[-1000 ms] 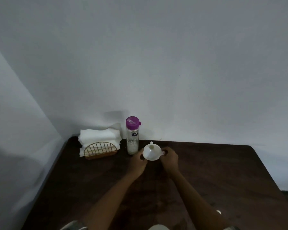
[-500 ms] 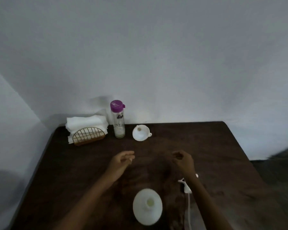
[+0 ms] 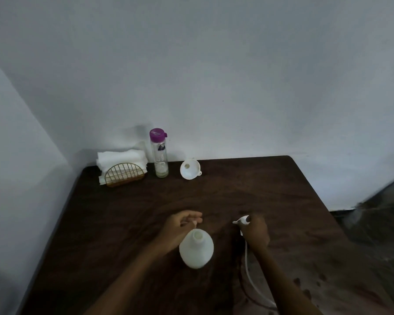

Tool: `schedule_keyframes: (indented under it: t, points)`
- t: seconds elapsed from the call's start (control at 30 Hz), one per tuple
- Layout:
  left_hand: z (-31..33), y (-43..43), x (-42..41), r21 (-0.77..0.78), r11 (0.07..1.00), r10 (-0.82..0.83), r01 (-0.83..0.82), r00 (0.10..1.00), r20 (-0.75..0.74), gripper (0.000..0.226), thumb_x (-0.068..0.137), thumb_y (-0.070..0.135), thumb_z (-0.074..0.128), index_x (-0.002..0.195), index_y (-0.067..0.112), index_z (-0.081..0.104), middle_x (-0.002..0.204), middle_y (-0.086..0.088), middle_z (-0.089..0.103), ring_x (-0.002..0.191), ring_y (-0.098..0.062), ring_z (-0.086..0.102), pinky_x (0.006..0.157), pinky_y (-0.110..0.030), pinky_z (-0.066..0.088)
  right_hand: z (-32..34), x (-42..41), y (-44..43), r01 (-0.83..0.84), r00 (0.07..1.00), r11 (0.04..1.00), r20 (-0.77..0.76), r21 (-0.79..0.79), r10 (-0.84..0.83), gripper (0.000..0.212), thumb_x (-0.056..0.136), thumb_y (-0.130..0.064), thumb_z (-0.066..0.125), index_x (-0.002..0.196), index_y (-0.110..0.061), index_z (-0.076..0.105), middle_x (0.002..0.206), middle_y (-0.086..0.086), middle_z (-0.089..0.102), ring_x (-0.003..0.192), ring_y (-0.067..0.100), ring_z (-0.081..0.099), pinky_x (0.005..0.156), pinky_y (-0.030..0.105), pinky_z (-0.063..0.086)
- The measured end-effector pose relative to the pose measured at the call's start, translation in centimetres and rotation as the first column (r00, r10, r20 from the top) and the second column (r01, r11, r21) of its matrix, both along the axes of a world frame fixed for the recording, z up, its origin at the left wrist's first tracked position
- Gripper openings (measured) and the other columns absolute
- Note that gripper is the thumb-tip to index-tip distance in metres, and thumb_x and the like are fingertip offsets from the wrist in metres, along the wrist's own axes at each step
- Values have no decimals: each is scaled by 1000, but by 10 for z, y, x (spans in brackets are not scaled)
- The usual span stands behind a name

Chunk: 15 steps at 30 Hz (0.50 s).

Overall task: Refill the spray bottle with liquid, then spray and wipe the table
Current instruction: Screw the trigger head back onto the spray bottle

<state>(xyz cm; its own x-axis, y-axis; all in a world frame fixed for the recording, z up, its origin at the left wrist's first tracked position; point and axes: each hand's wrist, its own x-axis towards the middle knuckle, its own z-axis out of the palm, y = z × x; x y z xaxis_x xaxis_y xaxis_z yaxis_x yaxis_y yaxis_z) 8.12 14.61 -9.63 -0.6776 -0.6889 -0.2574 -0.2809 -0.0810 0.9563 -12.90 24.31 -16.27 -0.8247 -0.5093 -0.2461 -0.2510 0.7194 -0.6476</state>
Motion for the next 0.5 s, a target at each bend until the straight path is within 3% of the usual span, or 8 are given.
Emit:
schedule_keyframes:
  t: [0.03, 0.13, 0.23, 0.33, 0.43, 0.5]
  points:
    - [1, 4, 2, -8, 1000, 1, -1, 1000, -5, 24, 90, 1, 50, 110, 10, 60, 102, -2, 66, 98, -7, 62, 85, -19, 51, 1, 3, 1, -18, 1000, 999, -21, 41, 19, 15, 75, -36, 71, 71, -27, 59, 105, 5, 59, 97, 24, 57, 74, 35, 49]
    - [3, 13, 6, -7, 1000, 21, -22, 999, -30, 23, 90, 1, 51, 108, 12, 61, 99, 3, 66, 92, 0, 63, 82, -14, 50, 1, 9, 5, -44, 992, 984, -110, 170, 64, 36, 80, -41, 65, 106, -17, 56, 112, 5, 52, 106, 26, 54, 72, 33, 42]
    - [3, 19, 11, -17, 999, 37, -38, 999, -34, 23, 90, 1, 52, 105, 16, 62, 103, 1, 66, 99, -6, 63, 89, -20, 49, 3, 5, 6, -100, 991, 976, -65, 195, 115, 19, 85, -32, 59, 98, -19, 61, 103, 1, 56, 96, 25, 59, 73, 32, 47]
    - [4, 23, 17, -43, 999, 25, -26, 999, -27, 23, 90, 4, 53, 105, 20, 61, 107, 4, 65, 105, -9, 60, 92, -22, 48, 14, 1, 5, -43, 998, 986, 47, 163, 36, 18, 82, -35, 61, 89, -19, 64, 95, 5, 65, 85, 23, 62, 73, 32, 49]
    - [5, 24, 20, -43, 999, 19, -20, 1000, -24, 23, 90, 7, 54, 103, 25, 61, 109, 7, 64, 105, -6, 59, 93, -23, 48, 35, 1, 0, 45, 999, 999, 16, 30, -46, 30, 81, -42, 62, 83, -13, 56, 88, 7, 64, 80, 23, 61, 68, 32, 47]
    - [7, 25, 21, -41, 999, 22, -23, 999, -30, 24, 90, 7, 54, 102, 26, 61, 109, 6, 64, 105, -6, 60, 93, -24, 48, 54, -1, -6, 32, 999, 994, 10, -105, -32, 27, 79, -33, 68, 75, -10, 56, 81, 9, 66, 71, 22, 63, 64, 35, 53]
